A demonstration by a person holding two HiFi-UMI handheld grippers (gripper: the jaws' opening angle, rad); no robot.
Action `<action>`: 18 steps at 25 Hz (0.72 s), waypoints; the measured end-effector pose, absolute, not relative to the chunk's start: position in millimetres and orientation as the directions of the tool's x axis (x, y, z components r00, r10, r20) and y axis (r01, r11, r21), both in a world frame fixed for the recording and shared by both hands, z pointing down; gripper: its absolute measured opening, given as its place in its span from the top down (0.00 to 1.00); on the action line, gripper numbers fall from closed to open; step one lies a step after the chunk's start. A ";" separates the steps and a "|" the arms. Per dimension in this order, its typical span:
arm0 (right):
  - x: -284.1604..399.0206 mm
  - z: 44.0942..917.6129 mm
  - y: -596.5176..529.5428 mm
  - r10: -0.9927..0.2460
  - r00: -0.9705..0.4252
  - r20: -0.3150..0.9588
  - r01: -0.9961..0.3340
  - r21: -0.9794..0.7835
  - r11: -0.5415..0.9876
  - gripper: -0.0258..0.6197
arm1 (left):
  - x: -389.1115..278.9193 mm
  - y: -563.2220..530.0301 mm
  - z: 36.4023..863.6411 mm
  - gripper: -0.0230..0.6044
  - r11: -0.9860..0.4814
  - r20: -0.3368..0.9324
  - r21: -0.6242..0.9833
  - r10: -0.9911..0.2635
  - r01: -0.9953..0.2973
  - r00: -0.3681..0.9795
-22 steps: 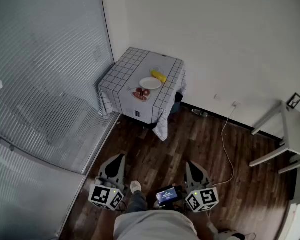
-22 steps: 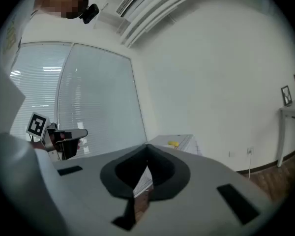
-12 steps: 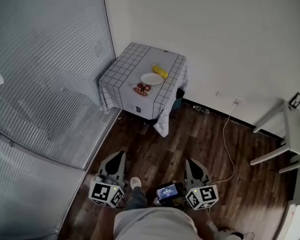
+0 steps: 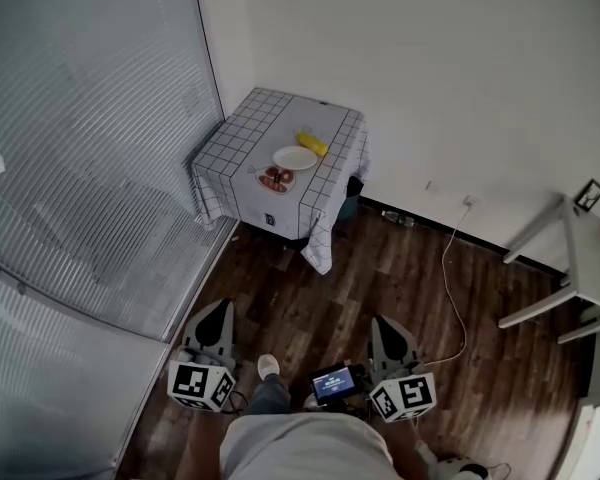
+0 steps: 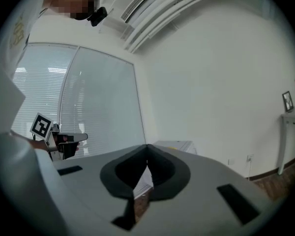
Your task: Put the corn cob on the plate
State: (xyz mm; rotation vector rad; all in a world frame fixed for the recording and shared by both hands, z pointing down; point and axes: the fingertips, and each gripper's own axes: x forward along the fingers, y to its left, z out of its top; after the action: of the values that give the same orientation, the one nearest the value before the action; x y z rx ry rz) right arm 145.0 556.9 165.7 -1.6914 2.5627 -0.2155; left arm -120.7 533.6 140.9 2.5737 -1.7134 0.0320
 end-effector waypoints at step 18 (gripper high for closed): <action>163.2 167.4 446.7 -0.938 -0.347 0.016 -0.930 -0.135 0.342 0.95 | -100.5 411.6 153.3 0.95 -0.406 0.042 -0.009 -0.913 -0.914 0.405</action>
State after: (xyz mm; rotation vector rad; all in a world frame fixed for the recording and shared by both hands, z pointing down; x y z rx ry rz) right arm 163.2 446.7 167.4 -1.7561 2.5205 -0.1857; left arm -100.5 411.6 153.3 2.6202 -1.7042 0.0637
